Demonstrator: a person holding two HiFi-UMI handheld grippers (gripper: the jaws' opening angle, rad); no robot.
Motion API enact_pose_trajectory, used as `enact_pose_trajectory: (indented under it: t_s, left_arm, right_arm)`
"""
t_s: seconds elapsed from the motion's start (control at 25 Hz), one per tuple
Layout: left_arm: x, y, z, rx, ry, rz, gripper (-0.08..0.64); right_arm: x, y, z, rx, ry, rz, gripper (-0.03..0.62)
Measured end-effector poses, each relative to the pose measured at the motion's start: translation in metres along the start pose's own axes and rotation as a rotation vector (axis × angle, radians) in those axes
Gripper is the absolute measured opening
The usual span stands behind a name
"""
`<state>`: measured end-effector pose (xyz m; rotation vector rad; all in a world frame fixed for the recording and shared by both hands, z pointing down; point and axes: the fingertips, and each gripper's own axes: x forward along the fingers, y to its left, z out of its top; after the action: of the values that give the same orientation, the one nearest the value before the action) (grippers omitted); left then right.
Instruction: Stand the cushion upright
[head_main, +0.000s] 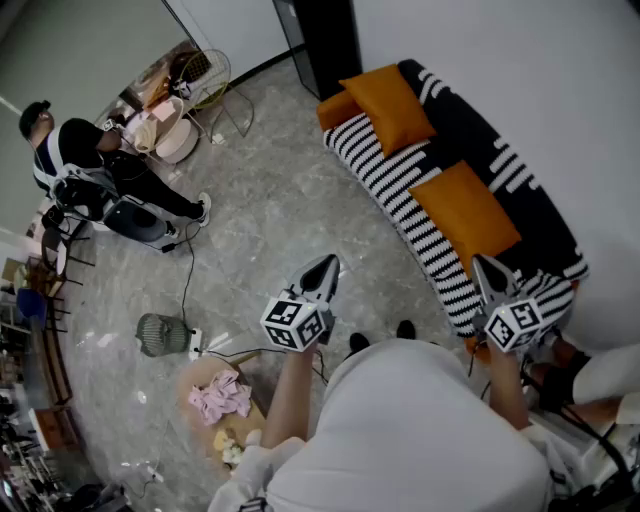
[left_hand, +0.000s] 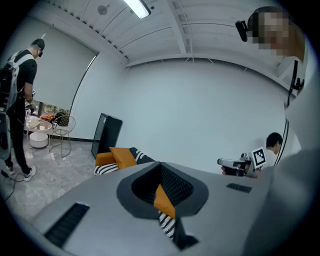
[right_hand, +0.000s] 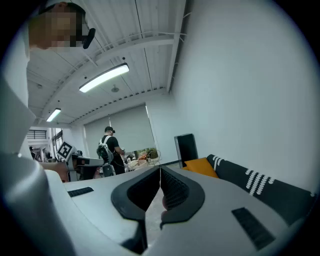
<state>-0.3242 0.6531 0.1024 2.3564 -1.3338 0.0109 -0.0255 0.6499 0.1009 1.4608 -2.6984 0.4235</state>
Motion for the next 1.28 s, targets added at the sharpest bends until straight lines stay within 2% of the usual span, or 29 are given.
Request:
enact_pose_trajectory:
  t_s: [0.52,0.8,1.04,1.28]
  left_arm:
    - [0.014,-0.016,-0.013,-0.01,0.027,0.013,0.002]
    - [0.026,-0.025,-0.019,-0.017,0.056,0.03,0.002]
    - [0.047,-0.042,-0.029,-0.025,0.075,0.031,0.002]
    - [0.074,-0.063,-0.041,-0.054,0.063,-0.009,0.002]
  right_arm:
    - [-0.002,-0.014,-0.003,0.017,0.026,0.023,0.034]
    - [0.001,-0.024,0.001,0.045,0.032,0.066,0.035]
    - [-0.008,-0.054,-0.005,0.071,0.047,0.054,0.035]
    - [-0.021,-0.086,-0.02,0.081,0.085,0.057,0.035]
